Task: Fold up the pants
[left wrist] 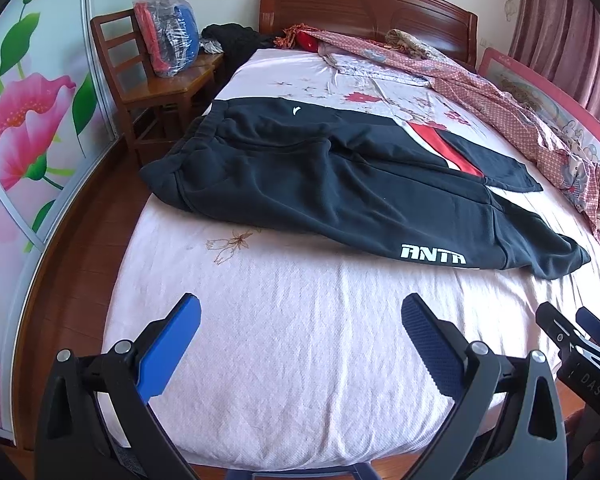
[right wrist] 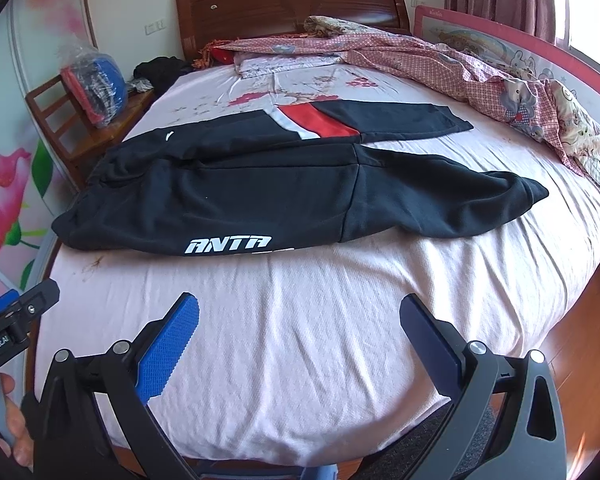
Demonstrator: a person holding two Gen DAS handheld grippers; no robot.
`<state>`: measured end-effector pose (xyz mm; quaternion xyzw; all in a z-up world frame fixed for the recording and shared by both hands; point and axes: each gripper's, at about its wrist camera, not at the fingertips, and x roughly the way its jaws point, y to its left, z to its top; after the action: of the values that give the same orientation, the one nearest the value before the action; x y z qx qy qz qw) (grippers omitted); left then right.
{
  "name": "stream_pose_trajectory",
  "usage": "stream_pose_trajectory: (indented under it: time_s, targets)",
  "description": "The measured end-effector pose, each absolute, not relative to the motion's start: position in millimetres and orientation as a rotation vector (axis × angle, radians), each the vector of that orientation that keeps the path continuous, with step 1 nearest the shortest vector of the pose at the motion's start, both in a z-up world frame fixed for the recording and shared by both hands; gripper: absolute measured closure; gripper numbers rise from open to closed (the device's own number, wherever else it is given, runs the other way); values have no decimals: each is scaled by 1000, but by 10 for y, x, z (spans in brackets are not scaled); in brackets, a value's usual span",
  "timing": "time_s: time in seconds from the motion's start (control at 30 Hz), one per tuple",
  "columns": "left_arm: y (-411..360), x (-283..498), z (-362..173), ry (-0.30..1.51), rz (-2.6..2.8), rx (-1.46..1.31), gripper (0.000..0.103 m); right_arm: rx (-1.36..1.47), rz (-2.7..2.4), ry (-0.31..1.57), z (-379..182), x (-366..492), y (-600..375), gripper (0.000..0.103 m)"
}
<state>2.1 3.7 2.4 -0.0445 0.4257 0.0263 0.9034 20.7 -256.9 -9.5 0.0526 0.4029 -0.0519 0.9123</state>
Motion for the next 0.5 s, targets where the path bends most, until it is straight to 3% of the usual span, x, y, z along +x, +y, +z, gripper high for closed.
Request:
stream_pose_trajectory:
  time_s: [0.5]
  targets:
    - [42, 26, 12, 889, 67, -70, 2, 110, -114, 828, -82, 204, -2576, 3]
